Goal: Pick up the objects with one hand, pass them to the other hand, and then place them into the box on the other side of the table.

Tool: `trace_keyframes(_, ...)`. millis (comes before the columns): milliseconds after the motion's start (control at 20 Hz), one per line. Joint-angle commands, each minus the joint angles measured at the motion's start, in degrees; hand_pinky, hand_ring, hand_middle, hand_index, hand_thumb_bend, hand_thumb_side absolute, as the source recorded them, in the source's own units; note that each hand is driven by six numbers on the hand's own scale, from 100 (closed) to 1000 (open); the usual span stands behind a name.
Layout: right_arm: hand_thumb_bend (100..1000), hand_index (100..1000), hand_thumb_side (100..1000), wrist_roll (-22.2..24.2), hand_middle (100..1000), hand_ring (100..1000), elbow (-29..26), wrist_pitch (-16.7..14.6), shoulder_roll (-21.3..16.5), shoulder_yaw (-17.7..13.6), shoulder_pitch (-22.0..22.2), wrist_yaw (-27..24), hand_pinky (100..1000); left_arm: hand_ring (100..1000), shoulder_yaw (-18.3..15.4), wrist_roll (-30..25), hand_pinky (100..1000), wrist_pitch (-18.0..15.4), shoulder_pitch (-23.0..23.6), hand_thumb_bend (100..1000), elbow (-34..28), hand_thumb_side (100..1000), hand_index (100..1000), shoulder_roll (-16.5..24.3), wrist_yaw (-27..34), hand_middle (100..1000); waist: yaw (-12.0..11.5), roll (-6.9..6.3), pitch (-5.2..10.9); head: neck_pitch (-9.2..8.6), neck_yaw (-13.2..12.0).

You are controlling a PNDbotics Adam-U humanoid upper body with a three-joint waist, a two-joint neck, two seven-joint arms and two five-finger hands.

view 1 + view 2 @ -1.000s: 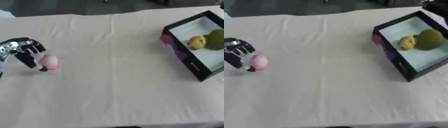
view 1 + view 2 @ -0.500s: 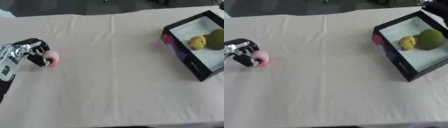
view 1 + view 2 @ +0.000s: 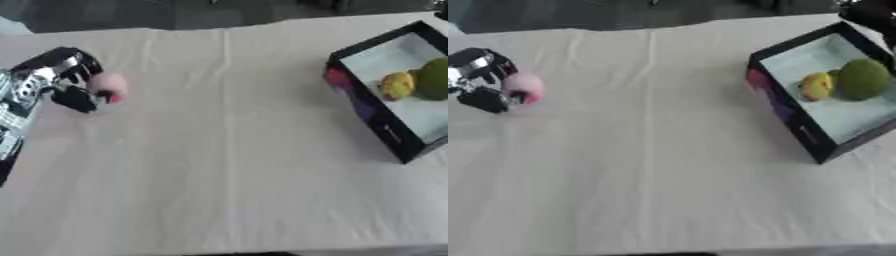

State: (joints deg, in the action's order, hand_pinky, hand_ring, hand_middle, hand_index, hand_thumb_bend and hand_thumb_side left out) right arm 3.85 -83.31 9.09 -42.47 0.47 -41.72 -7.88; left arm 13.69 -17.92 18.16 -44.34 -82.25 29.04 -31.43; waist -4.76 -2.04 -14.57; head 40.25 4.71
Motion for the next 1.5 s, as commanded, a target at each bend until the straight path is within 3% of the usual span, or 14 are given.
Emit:
trace_keyframes(50,100,929,353,2.42,917,933,-4.01,-0.49,0.16,1.42,-2.82,-0.24,938,679,-0.48,10.2,712,-1.0,0.55,100,-3.12,205,591,-0.24,8.38,600,-0.19,0.32,1.59,-0.04,0.28)
trace_keyframes(250,100,929,316,7.53,920,935,-5.97,-0.47,3.13,4.98,-6.39,1.77,936,666,-0.22,21.4,696,-5.79,2.48,100,-2.75,244,587,-4.36,16.05,590,-0.41,0.78,1.52,0.02,0.43)
trace_keyframes(500,100,938,241,15.06,928,940,-6.15,-1.23,7.55,9.59,-10.64,7.31,934,668,0.3,27.56,711,-12.2,3.57,100,-0.1,278,587,-8.77,18.81,590,-0.51,1.36,1.53,0.1,0.57)
trace_keyframes(850,100,945,219,24.24,936,945,-3.78,-4.3,13.93,14.42,-14.11,15.19,933,664,0.68,30.87,704,-20.61,3.59,100,4.05,301,588,-13.94,17.96,588,-0.48,1.99,1.52,-0.19,0.86)
trace_keyframes(1300,100,954,219,29.05,942,949,0.66,-7.21,19.99,18.02,-16.71,19.69,934,665,2.24,31.85,706,-27.75,3.43,100,3.81,286,588,-16.97,13.71,587,-0.64,2.09,1.26,-0.21,1.84)
trace_keyframes(1350,100,954,218,29.62,943,950,0.82,-7.55,20.19,18.41,-16.75,19.69,934,666,2.42,31.89,706,-28.3,3.33,100,3.72,285,588,-17.17,13.02,587,-0.64,2.11,1.22,-0.22,1.87)
trace_keyframes(1500,100,957,225,31.03,945,952,-5.26,-8.57,14.2,19.15,-13.02,14.98,936,666,3.15,31.51,707,-29.82,2.95,100,3.58,280,588,-17.47,11.43,587,-0.61,2.38,1.0,-0.3,1.96)
